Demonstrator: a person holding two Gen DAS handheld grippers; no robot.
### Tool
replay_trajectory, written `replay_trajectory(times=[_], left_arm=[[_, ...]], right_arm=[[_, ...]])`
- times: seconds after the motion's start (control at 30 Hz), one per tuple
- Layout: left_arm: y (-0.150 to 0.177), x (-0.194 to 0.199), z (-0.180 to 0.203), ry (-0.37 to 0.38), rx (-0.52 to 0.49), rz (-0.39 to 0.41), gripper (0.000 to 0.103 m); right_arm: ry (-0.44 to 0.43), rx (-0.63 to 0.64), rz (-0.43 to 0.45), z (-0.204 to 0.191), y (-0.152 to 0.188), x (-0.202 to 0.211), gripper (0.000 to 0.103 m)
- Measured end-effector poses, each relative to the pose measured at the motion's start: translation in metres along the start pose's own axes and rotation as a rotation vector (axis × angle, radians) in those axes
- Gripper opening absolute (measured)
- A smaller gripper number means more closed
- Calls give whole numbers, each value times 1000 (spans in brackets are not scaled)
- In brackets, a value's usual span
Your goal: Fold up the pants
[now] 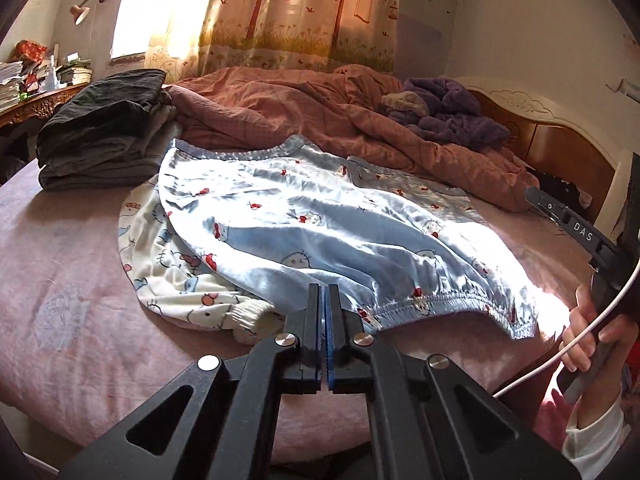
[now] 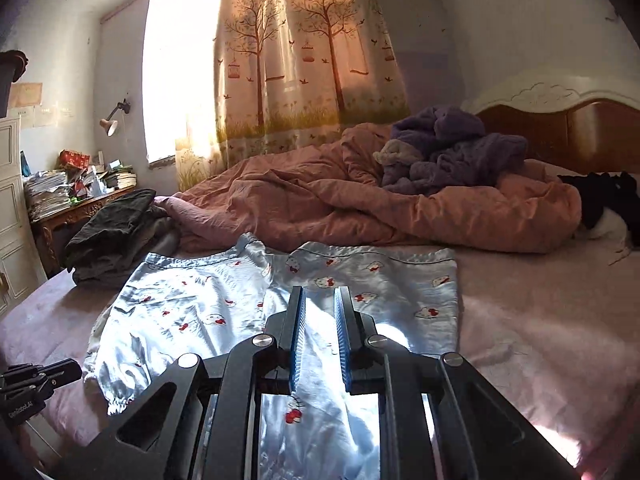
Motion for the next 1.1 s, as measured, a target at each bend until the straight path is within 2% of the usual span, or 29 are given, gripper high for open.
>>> replay_trajectory(times=[0.07, 0.13, 0.2, 0.23, 0.33, 0.43, 0.57, 0.6, 0.63, 0.67, 0.8, 1.1], left_arm=[[9, -11, 4, 15, 36, -50, 17], [17, -21, 4, 26, 73, -91, 18], [23, -26, 1, 35, 119, -116, 18], [25, -28, -3, 33, 147, -123, 20], [28, -29, -14, 40, 230, -129, 37], [30, -31, -17, 51, 263, -140, 38], [29, -35, -15, 76, 290, -141, 37], [28, -37, -13, 94, 297, -143, 34], [28, -39, -10, 109, 291, -152, 10], [30, -40, -10, 103, 285, -159, 7], [27, -25, -10, 76, 267, -110, 5], [31, 3, -20, -106, 157, -63, 5]], right_arm=[[18, 5, 20, 9, 3, 9, 19], [33, -2, 23, 19, 6, 13, 26], [36, -26, 23, 29, 7, 15, 27], [32, -34, 18, 31, 8, 16, 27], [35, -40, 13, 40, 12, 16, 27], [30, -52, 2, 46, 18, 16, 27], [22, -78, -22, 52, 24, 11, 27], [25, -81, -27, 54, 24, 10, 27], [28, -81, -28, 56, 24, 11, 27], [30, -79, -25, 58, 24, 12, 27], [60, -52, -8, 64, 23, 19, 27], [78, -68, -36, 74, 31, 15, 27]])
Point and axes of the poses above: each gripper's, at about its wrist camera, not at the fingertips, and x roughly against the way its jaws point, z to its right, y to its underside, the point moved 10 cm from there along -x, roughly the way its jaws point, and after that the axes turned 6 degrees about y, right-handed, at the moved point
